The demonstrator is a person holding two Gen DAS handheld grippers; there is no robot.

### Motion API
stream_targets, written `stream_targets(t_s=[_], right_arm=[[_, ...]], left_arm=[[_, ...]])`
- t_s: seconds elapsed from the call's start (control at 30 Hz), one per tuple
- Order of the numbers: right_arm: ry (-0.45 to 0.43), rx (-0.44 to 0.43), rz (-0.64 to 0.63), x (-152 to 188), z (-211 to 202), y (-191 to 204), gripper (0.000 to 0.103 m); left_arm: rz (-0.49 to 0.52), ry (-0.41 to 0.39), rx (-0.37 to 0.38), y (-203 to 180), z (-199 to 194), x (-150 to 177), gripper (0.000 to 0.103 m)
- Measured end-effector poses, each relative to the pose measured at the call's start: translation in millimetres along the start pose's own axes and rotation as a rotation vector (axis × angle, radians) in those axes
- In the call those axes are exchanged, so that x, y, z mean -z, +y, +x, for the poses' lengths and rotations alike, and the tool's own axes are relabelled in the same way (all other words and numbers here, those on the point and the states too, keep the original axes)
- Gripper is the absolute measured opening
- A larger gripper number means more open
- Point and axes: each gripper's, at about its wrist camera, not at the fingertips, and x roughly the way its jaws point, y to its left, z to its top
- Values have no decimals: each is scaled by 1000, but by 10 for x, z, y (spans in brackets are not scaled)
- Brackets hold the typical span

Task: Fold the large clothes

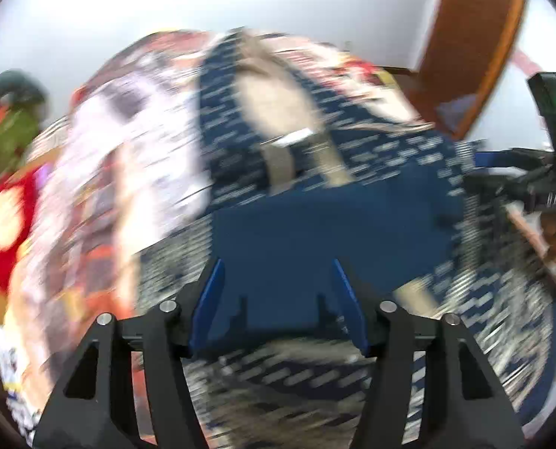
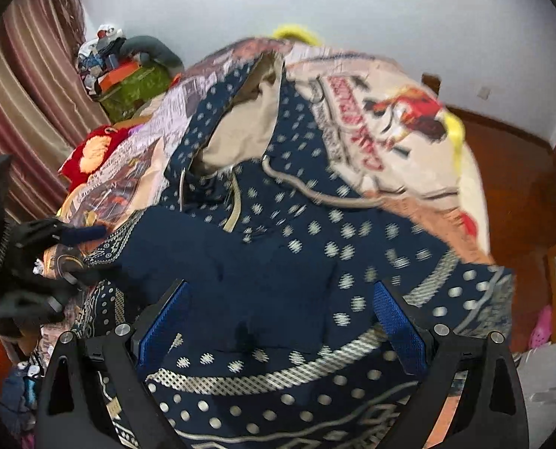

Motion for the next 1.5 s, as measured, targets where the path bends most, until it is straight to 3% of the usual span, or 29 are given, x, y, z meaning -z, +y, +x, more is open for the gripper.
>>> stream_targets(t_s=[0.13,0.2,0.43,0.5,0.67,0.77,0.93,1.07,1.17,1.33,1.5], right_arm=[[87,-8,40,1,306,-56,82],[112,5,60,25,408,-93,81],[150,41,58,117,630,-64,74],[146,54,40,122,646,-1,65],[141,64,-10,133,662,171,30],[128,55,-20,117,627,231,19],[73,25,7,10,442,222,16],[-5,22,-1,-134,113,196,16],[-57,52,-20,-207,-119,152,16],[-70,54,10,-222,-279,-53,16],[-12,90,11,-27,-75,-210,16]], left_arm=[[-65,51,-91,584,-33,450,60],[-103,93,-112,802,40,686,60],[-241,165,-77,1130,360,1241,60],[-268,153,-41,1146,442,1283,60],[-372,87,85,1235,455,1210,60],[-373,73,81,1192,478,1089,60],[-364,150,-24,1140,782,965,60],[-402,116,-82,1196,801,870,60],[-365,85,-204,1173,761,800,60],[-371,59,-239,1211,674,823,63],[-299,69,-246,1078,597,888,63]])
